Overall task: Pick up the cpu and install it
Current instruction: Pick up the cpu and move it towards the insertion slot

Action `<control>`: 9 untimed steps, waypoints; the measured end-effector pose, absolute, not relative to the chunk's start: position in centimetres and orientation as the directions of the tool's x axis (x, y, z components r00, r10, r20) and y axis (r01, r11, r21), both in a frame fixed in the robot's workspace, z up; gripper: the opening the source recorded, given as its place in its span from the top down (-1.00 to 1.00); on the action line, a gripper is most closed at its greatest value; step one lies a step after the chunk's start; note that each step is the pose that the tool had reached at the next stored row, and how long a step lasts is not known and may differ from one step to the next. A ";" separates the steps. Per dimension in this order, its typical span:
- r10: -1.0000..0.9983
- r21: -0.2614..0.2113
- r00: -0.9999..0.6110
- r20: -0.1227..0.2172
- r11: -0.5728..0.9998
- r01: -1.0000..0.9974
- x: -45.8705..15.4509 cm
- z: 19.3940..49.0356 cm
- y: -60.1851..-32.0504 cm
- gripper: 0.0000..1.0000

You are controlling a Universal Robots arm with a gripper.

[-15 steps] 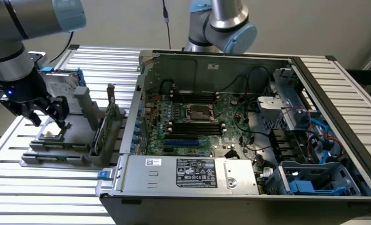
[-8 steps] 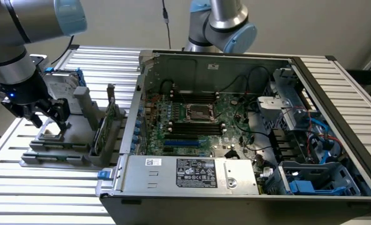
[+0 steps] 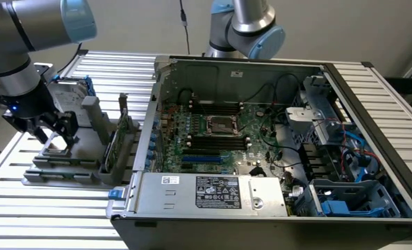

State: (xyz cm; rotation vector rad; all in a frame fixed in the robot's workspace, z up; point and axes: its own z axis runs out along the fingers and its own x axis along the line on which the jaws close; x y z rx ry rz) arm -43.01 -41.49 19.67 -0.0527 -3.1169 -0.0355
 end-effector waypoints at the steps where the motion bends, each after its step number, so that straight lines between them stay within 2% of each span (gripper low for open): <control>1: 0.034 0.022 -0.999 0.024 0.999 0.034 -43.0 19.6 -41.5 -0.35; 9: 0.034 0.025 -0.999 0.025 0.999 0.034 -43.0 19.1 -41.5 -0.35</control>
